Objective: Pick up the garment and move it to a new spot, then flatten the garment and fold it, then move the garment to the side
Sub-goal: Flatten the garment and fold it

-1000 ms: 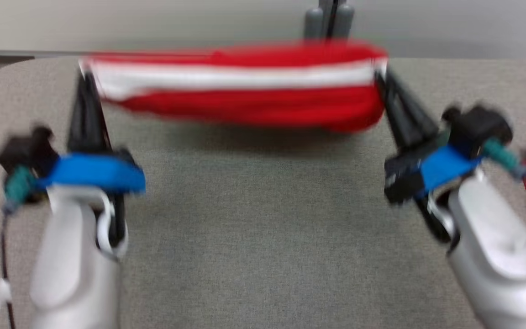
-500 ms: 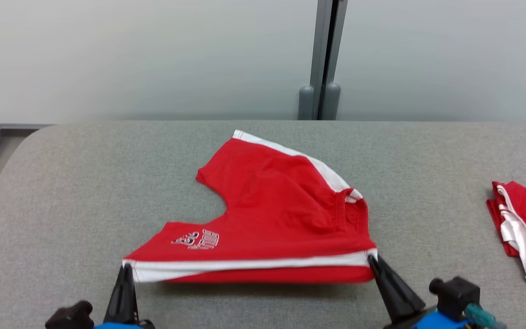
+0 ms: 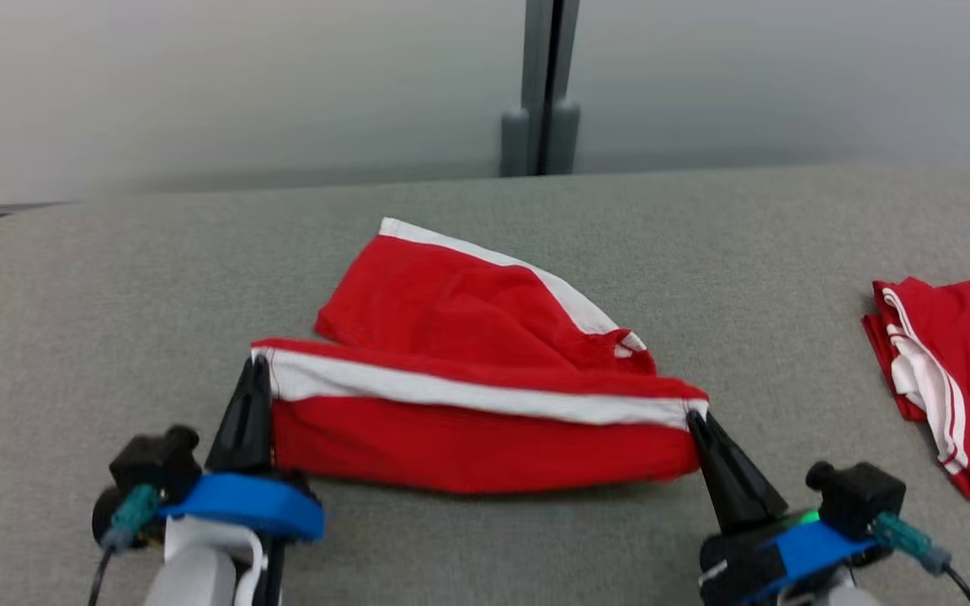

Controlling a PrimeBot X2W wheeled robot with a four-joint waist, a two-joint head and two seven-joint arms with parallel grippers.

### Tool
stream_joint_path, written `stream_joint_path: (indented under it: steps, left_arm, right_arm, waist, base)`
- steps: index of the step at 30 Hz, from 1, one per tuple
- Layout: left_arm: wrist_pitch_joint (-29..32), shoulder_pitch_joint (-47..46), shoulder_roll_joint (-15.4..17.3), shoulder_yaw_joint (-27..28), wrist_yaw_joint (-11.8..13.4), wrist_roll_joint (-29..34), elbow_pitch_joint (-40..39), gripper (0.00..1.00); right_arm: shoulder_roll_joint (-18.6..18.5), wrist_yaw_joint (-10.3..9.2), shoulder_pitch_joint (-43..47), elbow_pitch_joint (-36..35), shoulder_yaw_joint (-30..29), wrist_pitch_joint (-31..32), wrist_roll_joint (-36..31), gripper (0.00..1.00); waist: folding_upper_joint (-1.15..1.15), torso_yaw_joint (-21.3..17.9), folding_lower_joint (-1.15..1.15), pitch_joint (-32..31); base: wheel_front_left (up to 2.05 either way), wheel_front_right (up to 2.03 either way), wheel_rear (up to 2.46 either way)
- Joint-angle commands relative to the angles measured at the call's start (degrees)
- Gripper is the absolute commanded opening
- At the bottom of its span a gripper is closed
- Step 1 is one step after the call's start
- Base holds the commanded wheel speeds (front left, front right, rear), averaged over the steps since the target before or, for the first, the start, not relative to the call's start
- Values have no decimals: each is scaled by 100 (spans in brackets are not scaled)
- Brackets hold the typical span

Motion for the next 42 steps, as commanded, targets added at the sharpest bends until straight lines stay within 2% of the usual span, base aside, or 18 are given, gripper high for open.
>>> stream_joint_path:
  steps: [1, 8, 13, 21, 25, 33, 38, 39, 40, 41, 42]
  left_arm:
    - [-11, -615, 90, -60, -51, 105, 179, 0]
    - [-8, -2793, 545, -692, -102, 373, 1298, 0]
    - [-9, -3752, 646, -910, -89, 466, 1995, 0]
    - [-10, -4381, 540, -861, 126, 681, 2437, 0]
    - [-10, -4580, 464, -835, 361, 818, 2643, 0]
    - [-10, -4985, 583, -633, 806, 934, 3157, 0]
    - [-11, -5079, 515, -609, 827, 941, 3331, 0]
    - [-11, -5085, 499, -600, 837, 944, 3326, 33]
    - [-11, -5067, 474, -576, 828, 921, 3302, 80]
    - [-11, -5034, 458, -565, 827, 923, 3289, 100]
    - [-11, -4981, 437, -540, 814, 897, 3294, 100]
  right_arm:
    - [119, -1, -419, 90, -81, -31, -12, 0]
    - [423, -1, -1713, 585, -223, -30, -170, 0]
    - [555, -1, -2235, 713, -221, -30, -18, 0]
    - [577, -1, -2478, 573, 14, -30, 310, 0]
    - [578, -1, -2450, 442, 74, -31, 445, 0]
    - [575, -1, -2568, 149, 59, -31, 507, 0]
    - [574, -1, -2595, 90, 25, -30, 506, 0]
    - [577, -1, -2589, 116, 52, -30, 549, 0]
    - [578, -1, -2585, 169, 101, -30, 546, 7]
    - [574, -1, -2609, 171, 89, -31, 555, 49]
    - [566, -1, -2617, 175, 66, -31, 556, 100]
  waist:
    - [1, -31, 0, 409]
    - [1, -302, 0, 1452]
    - [1, -484, 0, 1890]
    - [1, -678, 0, 2252]
    - [1, -752, 0, 2395]
    - [1, -887, 0, 2600]
    - [1, -913, 0, 2649]
    - [1, -913, 0, 2652]
    - [1, -911, 0, 2655]
    - [1, -910, 0, 2658]
    - [1, -906, 0, 2651]
  base:
    - [0, 0, 0]
    - [0, 0, 0]
    - [0, 0, 0]
    - [0, 0, 0]
    - [0, 0, 0]
    - [0, 0, 0]
    - [0, 0, 0]
    - [0, 0, 0]
    - [0, 0, 0]
    - [0, 0, 0]
    - [0, 0, 0]
